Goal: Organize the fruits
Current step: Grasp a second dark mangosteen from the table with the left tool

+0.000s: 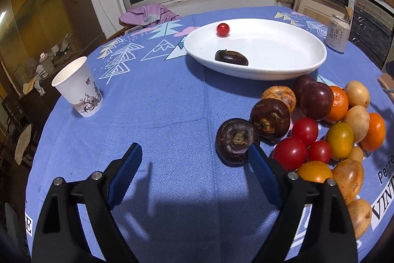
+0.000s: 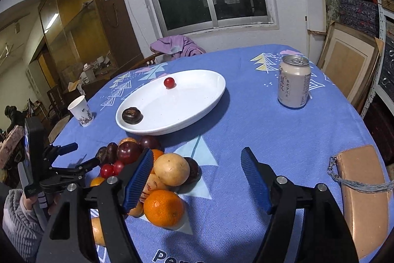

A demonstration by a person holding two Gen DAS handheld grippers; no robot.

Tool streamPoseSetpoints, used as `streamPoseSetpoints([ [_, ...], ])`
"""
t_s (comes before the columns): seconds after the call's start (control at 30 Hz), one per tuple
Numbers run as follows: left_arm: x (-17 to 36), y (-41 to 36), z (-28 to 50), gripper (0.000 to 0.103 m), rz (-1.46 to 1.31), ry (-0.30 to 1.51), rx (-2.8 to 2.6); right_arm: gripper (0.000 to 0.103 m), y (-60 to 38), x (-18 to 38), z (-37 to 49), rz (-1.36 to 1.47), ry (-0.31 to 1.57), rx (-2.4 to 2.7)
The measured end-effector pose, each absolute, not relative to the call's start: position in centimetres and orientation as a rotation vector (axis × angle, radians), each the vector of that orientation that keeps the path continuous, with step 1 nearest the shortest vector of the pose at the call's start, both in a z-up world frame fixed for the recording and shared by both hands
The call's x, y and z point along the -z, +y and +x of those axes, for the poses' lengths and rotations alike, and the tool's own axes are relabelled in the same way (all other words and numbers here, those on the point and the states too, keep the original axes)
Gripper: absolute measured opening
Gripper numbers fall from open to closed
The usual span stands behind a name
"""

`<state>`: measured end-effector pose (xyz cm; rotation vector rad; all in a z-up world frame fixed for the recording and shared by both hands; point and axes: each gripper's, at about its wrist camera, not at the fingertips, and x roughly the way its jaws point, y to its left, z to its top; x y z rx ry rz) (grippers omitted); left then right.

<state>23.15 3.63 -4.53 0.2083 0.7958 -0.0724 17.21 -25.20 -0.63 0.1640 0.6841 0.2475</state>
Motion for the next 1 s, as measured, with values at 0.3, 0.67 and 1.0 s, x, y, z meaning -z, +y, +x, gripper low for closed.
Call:
streamPoseSetpoints([
  [0.3, 5.1, 2.7, 23.7, 0.086, 0.205, 0.809, 0.151, 0.076, -25.1, 0.6, 17.0, 0.162, 0.691, -0.248],
  [0.67, 5.3, 4.2, 25.7, 0.087, 0.149, 0.837, 0.103, 0.077, -25.0, 1.3, 17.3, 0.156, 0.712, -0.240],
  [1.0, 5.9, 5.7, 26.7, 0.073, 0.131, 0.879, 0.059, 0.077, -24.9, 1.4, 17.3, 0.157, 0.715, -0.247],
])
